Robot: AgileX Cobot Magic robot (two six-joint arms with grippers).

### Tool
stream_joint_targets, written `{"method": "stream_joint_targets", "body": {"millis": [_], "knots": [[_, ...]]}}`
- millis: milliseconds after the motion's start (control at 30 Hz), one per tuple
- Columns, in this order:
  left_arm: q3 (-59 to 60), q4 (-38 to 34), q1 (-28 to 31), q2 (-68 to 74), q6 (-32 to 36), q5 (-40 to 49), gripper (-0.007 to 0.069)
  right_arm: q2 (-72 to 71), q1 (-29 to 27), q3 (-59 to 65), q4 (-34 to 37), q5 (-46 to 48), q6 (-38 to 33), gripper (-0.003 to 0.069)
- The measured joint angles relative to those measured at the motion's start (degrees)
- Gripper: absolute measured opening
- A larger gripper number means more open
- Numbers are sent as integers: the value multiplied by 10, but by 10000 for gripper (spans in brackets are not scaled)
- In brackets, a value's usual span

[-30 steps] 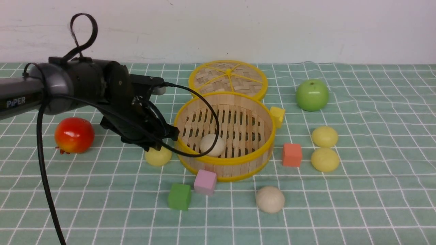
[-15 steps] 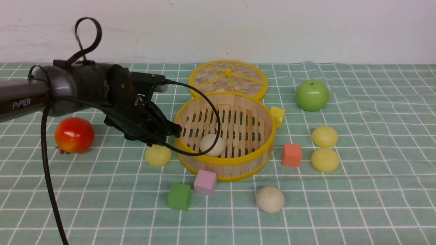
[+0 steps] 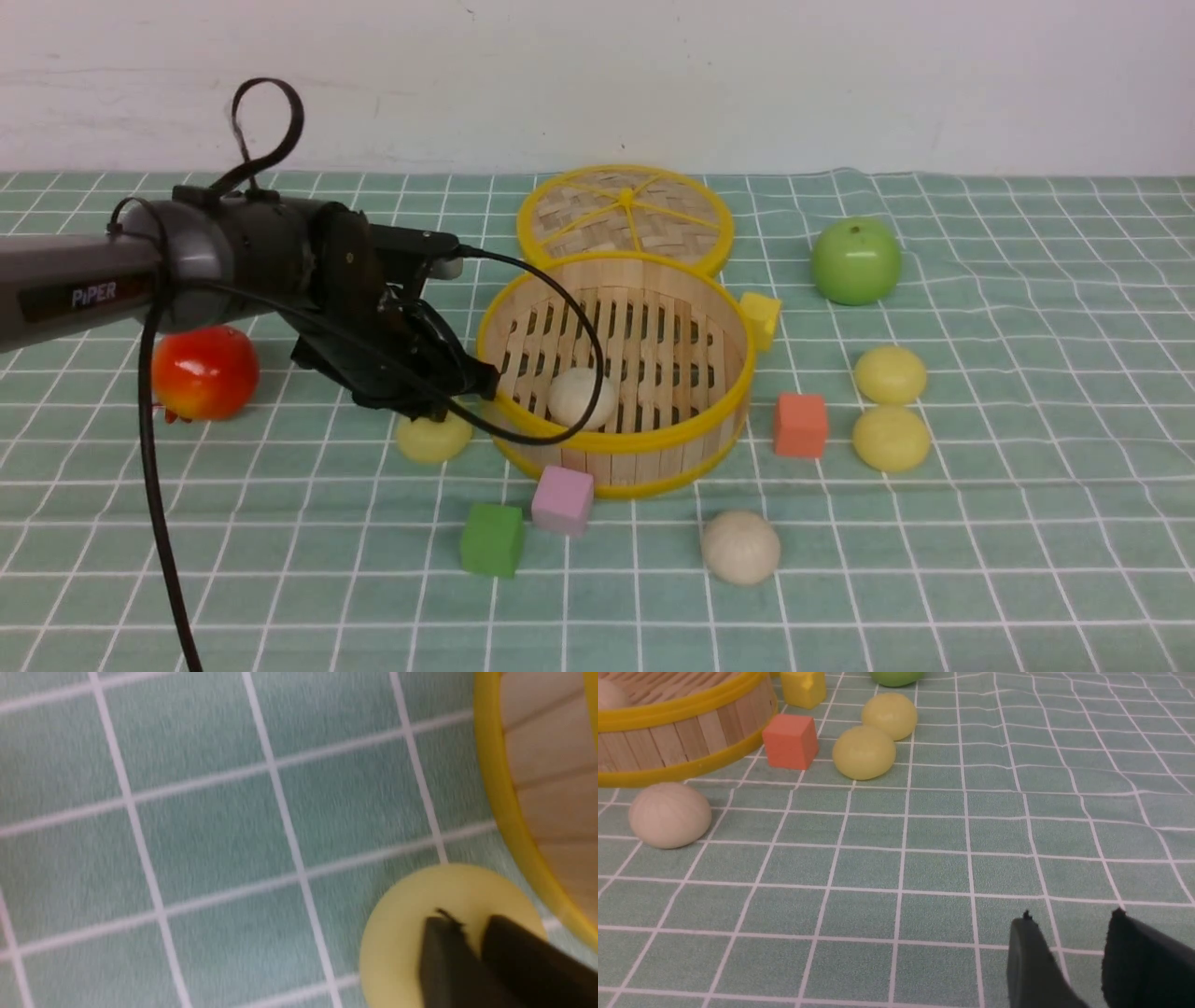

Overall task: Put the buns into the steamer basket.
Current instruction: Use the left arm to grab a steamed stuffed bun, then use the left arm to put the steamed stuffed bun into the steamer

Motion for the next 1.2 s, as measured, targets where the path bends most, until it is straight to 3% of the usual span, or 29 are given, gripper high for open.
{"method": "stream_joint_targets", "body": {"millis": [67, 267, 533, 733, 867, 1033, 1200], "knots": [[1, 0, 0, -16, 0, 19, -13, 0, 0, 0, 0, 0, 0, 240], [2, -27, -4, -106, 11, 31, -13, 0, 0, 0, 0, 0, 0, 240], [0, -143, -48, -113, 136, -83, -13, 0, 0, 0, 0, 0, 0, 240], [1, -157, -48, -43, 155, -194, -13, 0, 0, 0, 0, 0, 0, 240], [1, -155, -48, -16, 156, -219, -6, 0, 0, 0, 0, 0, 0, 240], [1, -155, -46, 3, 156, -221, 71, 0, 0, 0, 0, 0, 0, 240], [1, -155, -45, 0, 156, -218, 235, 0, 0, 0, 0, 0, 0, 240]]}}
